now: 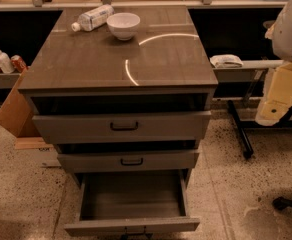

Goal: Close bottom drawer

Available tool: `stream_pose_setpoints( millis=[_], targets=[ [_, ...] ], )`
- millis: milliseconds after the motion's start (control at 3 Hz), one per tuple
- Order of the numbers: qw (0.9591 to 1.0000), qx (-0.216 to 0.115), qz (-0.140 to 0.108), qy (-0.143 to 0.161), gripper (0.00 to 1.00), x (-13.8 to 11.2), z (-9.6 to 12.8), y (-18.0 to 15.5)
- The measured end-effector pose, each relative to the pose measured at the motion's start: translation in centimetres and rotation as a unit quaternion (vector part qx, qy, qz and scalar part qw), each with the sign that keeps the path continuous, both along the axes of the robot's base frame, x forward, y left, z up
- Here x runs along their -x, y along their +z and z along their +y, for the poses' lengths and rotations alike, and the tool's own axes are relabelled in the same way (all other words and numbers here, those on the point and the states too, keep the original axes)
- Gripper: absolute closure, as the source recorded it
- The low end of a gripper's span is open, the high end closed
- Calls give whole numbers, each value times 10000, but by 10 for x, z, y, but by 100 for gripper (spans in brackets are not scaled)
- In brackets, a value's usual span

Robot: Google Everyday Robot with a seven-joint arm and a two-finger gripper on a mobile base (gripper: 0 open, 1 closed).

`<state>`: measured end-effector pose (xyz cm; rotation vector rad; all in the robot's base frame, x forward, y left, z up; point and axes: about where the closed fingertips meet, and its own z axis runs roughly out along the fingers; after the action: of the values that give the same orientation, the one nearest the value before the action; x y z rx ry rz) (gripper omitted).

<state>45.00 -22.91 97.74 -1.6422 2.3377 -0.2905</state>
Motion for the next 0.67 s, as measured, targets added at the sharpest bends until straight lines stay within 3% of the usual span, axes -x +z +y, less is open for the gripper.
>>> stream_pose_setpoints(
  millis=[333, 667],
  targets=[
    [10000, -2, 1, 1, 0, 0, 0, 0],
    [9990, -304, 280, 178, 0, 3, 4, -32]
  ],
)
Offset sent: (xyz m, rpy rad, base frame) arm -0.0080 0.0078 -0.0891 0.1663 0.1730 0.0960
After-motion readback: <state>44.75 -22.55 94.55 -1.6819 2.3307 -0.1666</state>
